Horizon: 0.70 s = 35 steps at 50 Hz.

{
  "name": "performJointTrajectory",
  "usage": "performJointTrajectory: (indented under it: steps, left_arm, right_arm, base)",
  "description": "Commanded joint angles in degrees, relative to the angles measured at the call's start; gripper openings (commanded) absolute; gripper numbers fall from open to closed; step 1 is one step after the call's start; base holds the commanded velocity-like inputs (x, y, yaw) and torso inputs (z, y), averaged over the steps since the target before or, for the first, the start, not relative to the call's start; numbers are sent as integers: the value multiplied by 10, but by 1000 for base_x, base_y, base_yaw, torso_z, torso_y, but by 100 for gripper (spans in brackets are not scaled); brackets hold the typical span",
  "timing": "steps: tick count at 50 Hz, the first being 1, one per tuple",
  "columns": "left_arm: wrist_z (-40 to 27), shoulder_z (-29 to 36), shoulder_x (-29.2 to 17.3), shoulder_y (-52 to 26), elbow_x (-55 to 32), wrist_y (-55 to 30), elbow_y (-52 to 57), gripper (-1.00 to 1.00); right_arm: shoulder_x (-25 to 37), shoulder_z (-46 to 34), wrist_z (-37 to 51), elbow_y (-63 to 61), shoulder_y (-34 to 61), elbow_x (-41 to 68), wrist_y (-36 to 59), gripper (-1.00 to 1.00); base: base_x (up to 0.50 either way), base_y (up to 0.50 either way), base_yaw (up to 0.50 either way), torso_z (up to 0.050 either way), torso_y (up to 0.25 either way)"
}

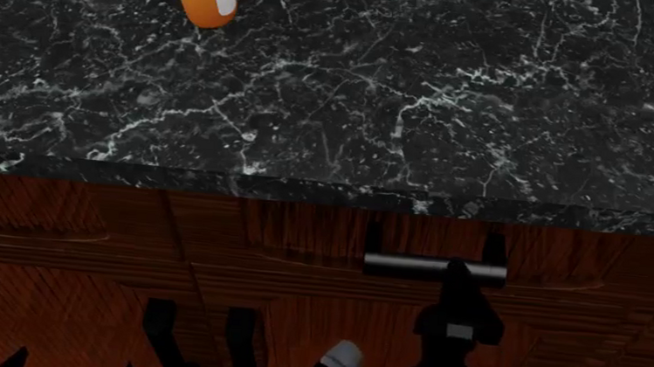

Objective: Open the right drawer.

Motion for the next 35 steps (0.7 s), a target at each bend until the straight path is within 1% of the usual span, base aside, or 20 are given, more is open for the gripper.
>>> performJointTrajectory:
  steps: [1, 9, 11, 35]
  left_arm:
    - [16, -11, 9, -2, 2, 3, -6, 100]
    - [15, -9, 9, -3, 1, 4, -8, 100]
    - [14, -8, 8, -2, 1, 4, -7, 100]
    - [12, -1, 6, -6, 1, 5, -13, 100]
  right_arm:
    - [-21, 12, -9, 27, 20, -3, 1, 100]
    - [-30, 12, 4, 59, 29, 7, -10, 100]
    - [-28, 10, -5, 50, 29, 3, -4, 100]
    - [-44, -12, 7, 139, 82, 14, -59, 100]
  base:
    - [0, 0, 0, 0, 0]
    - [0, 0, 0, 0, 0]
    - [0, 0, 0, 0, 0]
    - [0, 0, 0, 0, 0]
